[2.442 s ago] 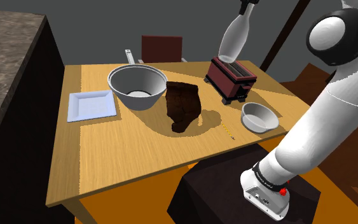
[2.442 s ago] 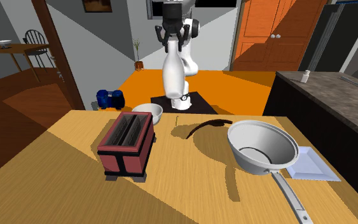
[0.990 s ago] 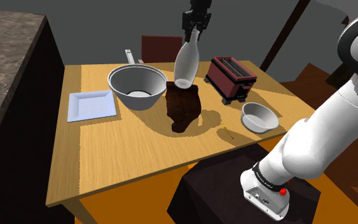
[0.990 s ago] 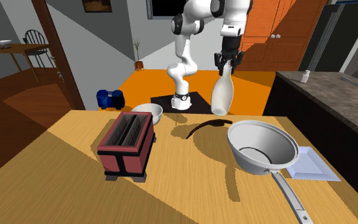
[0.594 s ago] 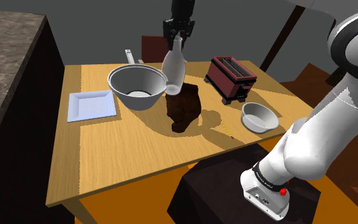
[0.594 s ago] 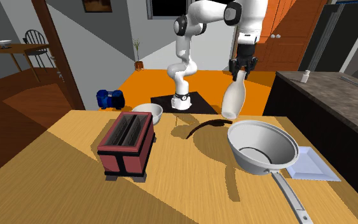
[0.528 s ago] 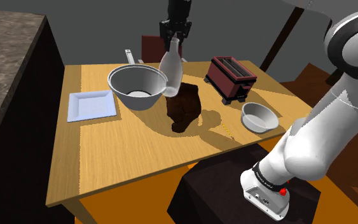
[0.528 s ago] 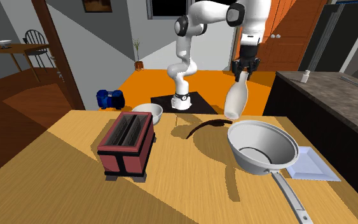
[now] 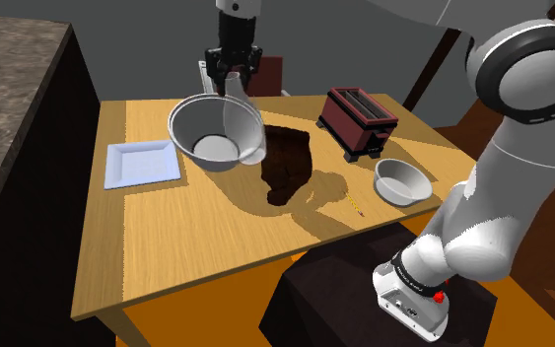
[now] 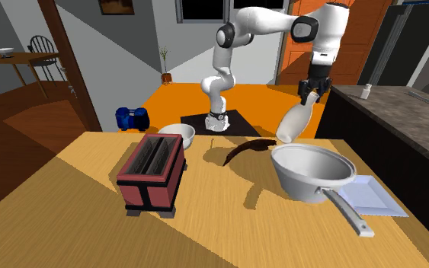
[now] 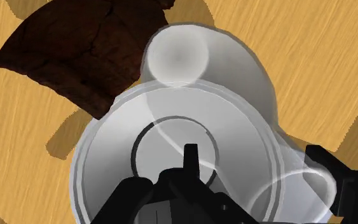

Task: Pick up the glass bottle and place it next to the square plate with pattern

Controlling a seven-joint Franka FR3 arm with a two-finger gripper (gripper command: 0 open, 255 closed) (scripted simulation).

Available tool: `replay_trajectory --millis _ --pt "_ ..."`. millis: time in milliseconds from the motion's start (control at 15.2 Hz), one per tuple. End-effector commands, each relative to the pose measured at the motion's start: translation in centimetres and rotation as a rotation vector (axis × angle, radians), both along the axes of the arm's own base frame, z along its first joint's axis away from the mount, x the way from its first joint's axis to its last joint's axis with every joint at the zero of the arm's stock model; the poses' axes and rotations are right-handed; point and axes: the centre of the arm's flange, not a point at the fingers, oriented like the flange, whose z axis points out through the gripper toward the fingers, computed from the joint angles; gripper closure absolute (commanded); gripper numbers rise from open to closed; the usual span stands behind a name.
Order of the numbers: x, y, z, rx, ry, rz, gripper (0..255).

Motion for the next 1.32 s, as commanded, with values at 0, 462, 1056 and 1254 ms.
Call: replay_trajectory --millis 0,462,1056,1254 --pt "0.5 2.8 -1.7 0.0 0.011 0.002 255" --pt "2.3 10.7 -5.3 0.0 0.011 0.002 255" --pt "2.3 10.7 -10.0 0.0 0.011 0.002 255" --pt "2.3 10.7 -11.6 0.0 0.011 0.002 255"
